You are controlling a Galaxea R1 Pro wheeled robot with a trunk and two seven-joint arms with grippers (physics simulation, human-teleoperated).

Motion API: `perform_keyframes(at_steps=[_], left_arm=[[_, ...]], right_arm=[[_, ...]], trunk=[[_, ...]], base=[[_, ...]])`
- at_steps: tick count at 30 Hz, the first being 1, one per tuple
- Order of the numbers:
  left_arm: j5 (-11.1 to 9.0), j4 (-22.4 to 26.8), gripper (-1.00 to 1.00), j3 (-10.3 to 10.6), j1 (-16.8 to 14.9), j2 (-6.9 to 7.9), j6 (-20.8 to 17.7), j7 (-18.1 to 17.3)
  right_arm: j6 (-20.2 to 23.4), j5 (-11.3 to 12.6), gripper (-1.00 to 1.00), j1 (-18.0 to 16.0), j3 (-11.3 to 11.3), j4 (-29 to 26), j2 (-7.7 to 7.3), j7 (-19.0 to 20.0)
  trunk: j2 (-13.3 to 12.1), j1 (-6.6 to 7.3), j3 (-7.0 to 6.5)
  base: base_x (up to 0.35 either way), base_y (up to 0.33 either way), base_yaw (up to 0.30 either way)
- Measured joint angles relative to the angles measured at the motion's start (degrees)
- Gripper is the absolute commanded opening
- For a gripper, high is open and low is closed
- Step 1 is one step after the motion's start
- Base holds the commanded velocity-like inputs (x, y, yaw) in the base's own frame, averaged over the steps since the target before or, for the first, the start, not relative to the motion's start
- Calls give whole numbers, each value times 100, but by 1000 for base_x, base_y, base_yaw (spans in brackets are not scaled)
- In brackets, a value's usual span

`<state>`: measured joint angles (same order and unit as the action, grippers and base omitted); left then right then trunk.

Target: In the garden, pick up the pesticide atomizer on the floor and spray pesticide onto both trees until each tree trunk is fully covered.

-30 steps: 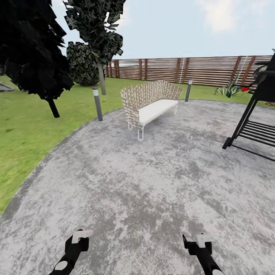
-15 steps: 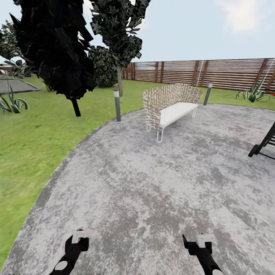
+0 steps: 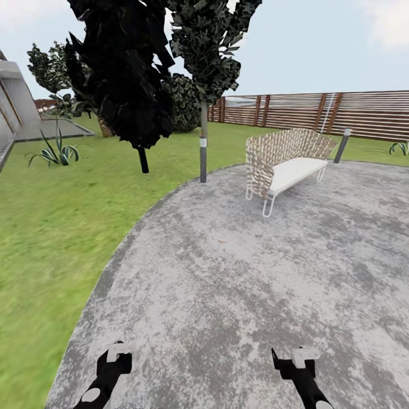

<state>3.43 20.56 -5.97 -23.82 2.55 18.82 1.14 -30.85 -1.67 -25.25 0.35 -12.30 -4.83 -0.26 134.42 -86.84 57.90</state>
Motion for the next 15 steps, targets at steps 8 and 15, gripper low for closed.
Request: perform_keyframes(at_steps=[8, 15], left_arm=[[0, 0, -100, 0, 0, 0, 0, 0], [0, 0, -100, 1, 0, 0, -1, 0]], right_arm=[[0, -4, 100, 2, 0, -4, 17, 1], [2, -8, 100, 0, 6, -3, 52, 0]], trunk=[[0, 0, -39], [0, 0, -72]], base=[[0, 190, 243], [0, 6, 251]])
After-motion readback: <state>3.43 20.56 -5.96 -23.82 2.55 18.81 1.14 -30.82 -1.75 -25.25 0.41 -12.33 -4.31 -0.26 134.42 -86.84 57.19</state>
